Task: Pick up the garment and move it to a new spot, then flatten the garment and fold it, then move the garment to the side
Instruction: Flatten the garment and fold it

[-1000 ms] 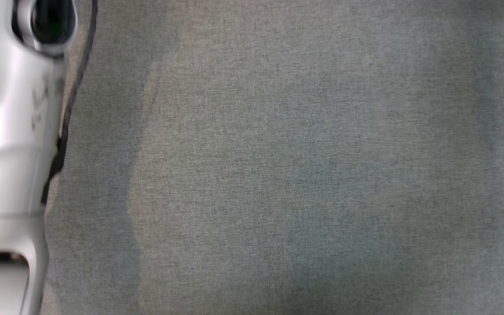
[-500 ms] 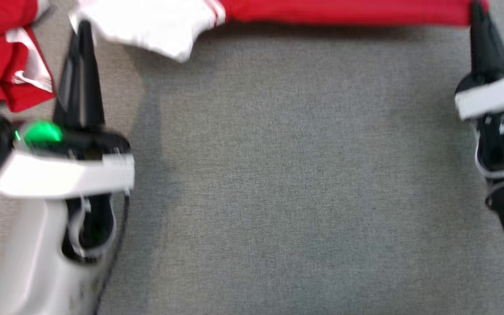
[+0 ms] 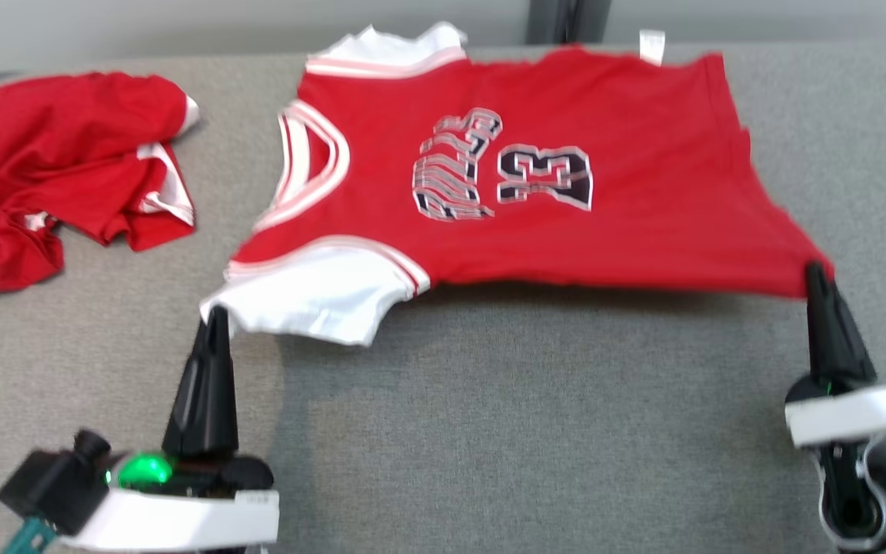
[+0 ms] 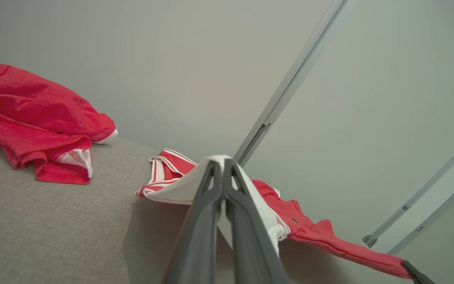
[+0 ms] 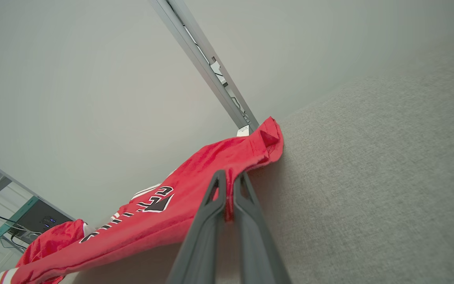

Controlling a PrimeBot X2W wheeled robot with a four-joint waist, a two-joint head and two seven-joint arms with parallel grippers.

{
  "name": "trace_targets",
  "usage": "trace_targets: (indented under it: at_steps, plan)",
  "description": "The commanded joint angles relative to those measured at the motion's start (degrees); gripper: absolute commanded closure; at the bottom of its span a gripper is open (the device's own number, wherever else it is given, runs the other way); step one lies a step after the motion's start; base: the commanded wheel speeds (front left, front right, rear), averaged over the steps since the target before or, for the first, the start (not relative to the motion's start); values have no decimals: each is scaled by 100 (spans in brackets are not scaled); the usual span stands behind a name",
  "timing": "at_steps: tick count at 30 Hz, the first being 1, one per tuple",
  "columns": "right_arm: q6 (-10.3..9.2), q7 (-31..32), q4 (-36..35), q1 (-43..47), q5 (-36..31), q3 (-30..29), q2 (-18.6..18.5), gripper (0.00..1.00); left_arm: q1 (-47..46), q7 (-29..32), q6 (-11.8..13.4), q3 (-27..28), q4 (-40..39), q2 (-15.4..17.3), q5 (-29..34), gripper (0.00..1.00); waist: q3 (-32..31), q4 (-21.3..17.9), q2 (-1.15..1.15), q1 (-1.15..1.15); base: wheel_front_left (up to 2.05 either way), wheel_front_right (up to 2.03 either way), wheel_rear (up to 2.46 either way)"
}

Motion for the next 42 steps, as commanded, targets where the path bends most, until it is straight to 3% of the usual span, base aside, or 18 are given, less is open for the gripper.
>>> trace_targets:
  at_steps: [1, 10, 21, 32, 42]
  plan:
    - [3, -26, -82, 213, -78, -85, 31, 100, 157, -25, 13, 43, 12, -6, 38, 100, -336, 74, 0, 0, 0, 0, 0]
    - [3, -26, -746, 1506, -409, -543, 356, 100, 938, -26, -54, 87, -62, -84, 298, 100, -851, 57, 0, 0, 0, 0, 0]
    - [3, 448, -1493, 2356, -619, -855, 641, 100, 1437, 32, 117, 21, -463, -14, 512, 100, -981, -68, 0, 0, 0, 0, 0]
    - [3, 630, -736, 2097, -352, -793, 842, 100, 870, 251, -118, -271, 389, 72, 595, 100, -957, -129, 0, 0, 0, 0, 0]
    - [3, 453, -70, 1491, -37, -497, 804, 100, -448, 238, -444, -446, 1647, 37, 692, 100, -785, -233, 0, 0, 0, 0, 0]
